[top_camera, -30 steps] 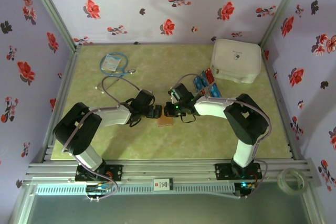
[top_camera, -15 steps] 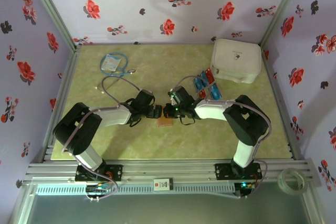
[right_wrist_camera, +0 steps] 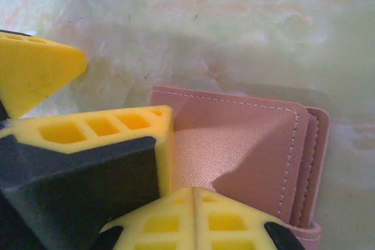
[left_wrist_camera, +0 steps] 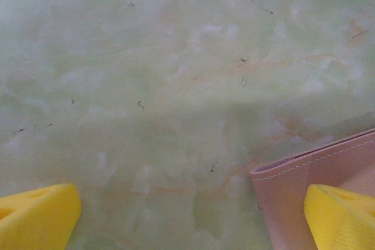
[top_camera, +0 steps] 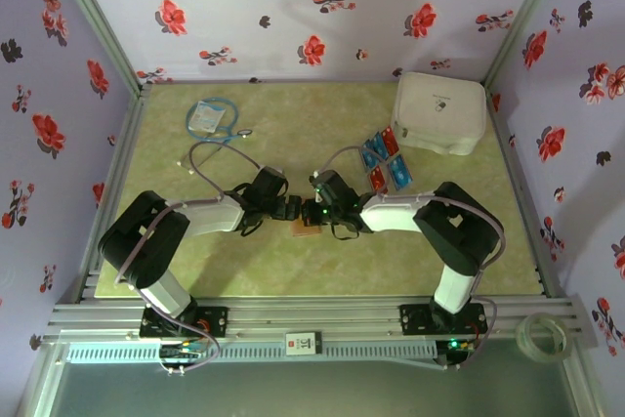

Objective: Put the credit cards into the card holder
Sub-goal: Close the button on the card holder.

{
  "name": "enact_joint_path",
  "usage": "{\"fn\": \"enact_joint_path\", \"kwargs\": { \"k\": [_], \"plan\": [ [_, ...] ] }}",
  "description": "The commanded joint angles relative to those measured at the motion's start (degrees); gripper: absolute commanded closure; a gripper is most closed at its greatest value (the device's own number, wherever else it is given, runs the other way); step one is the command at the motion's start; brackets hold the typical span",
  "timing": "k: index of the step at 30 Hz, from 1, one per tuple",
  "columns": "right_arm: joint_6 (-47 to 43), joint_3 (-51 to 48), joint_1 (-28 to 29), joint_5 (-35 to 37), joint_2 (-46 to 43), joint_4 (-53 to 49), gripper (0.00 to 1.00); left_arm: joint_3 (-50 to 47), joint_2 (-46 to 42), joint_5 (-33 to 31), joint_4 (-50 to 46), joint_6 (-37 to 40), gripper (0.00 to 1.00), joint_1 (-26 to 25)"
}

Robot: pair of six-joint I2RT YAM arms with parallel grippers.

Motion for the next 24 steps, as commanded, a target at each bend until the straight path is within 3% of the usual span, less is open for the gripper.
{"fn": "enact_joint_path", "kwargs": {
  "k": [1,8,17,22,24],
  "plan": [
    [0.5,-0.7,1.8,-1.1,4.7,-13.4,0.89,-1.6,1.9,-1.6,-3.9,-1.0,0.00,0.3],
    [1.1,3.8,1.7,-3.3,1.2,-13.6,0.61,0.2,1.5,-1.6,-5.3,-0.7,0.00,0.5],
    [-0.6,4.9,-1.6,-6.3,-7.9,-14.8,0.43,3.7,-2.3,-1.6,-8.1,0.1,0.00,2.3],
    [-1.0,2.2,-5.5,-6.0,-17.2,-16.8,0.34,5.0,-6.7,-1.3,-10.1,0.6,0.00,4.9],
    [-1.9,1.1,-7.4,-4.2,-22.3,-18.8,0.24,5.1,-9.5,-1.2,-11.3,1.1,0.00,6.0]
  ]
}}
